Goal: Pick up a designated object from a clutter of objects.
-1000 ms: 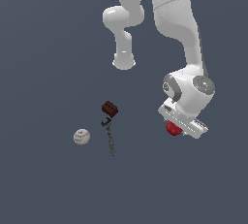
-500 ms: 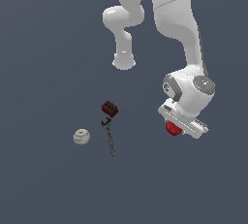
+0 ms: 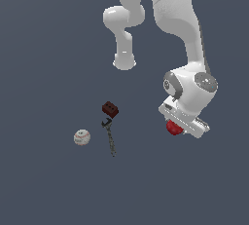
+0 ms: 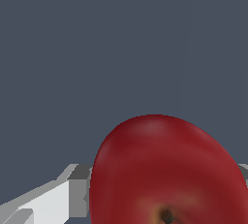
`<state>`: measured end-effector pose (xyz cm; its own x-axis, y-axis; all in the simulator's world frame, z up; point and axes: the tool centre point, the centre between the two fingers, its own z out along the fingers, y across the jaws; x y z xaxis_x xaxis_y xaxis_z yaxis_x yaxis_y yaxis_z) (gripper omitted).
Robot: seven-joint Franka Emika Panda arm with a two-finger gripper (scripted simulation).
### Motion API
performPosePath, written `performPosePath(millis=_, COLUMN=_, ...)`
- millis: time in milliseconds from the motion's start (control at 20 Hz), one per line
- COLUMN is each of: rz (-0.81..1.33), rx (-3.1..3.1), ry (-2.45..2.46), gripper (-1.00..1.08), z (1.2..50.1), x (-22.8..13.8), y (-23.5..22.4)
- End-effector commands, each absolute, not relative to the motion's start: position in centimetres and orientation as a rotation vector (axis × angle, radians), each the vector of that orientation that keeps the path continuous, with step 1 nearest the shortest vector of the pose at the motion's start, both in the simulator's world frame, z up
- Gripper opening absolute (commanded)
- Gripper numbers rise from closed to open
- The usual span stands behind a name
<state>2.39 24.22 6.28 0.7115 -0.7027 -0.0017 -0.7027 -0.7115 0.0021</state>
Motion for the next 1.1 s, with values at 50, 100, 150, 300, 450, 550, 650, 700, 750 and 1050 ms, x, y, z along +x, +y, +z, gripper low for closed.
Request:
performPosePath(millis=50, rz=0.000, rx=2.907, ry=-1.195, gripper=-1.00, z=8.4, x=2.8, y=23.6)
performPosePath(millis=100, rz=0.000, rx=2.907, ry=-1.195, gripper=-1.00, z=9.1, x=2.9, y=23.4)
performPosePath(millis=150, rz=0.000, rx=2.907, ry=-1.195, gripper=-1.00, z=9.9, x=2.9, y=23.1)
performPosePath(millis=300, rz=0.000, rx=2.907, ry=-1.196, gripper=-1.00, z=12.5, x=3.3, y=22.2)
performPosePath(millis=450, rz=-0.001, rx=2.906, ry=-1.197, gripper=-1.00, z=15.6, x=3.7, y=21.1)
performPosePath(millis=550, rz=-0.001, rx=2.905, ry=-1.197, gripper=-1.00, z=17.9, x=4.0, y=20.4)
performPosePath(millis=650, rz=-0.001, rx=2.905, ry=-1.197, gripper=-1.00, z=20.2, x=4.3, y=19.6)
performPosePath(millis=700, rz=-0.001, rx=2.905, ry=-1.197, gripper=-1.00, z=21.4, x=4.5, y=19.2)
performPosePath(millis=750, rz=0.000, rx=2.904, ry=-1.198, gripper=-1.00, z=22.6, x=4.7, y=18.8)
performPosePath(millis=1050, rz=0.000, rx=2.904, ry=-1.198, gripper=-1.00, z=29.3, x=5.7, y=16.7)
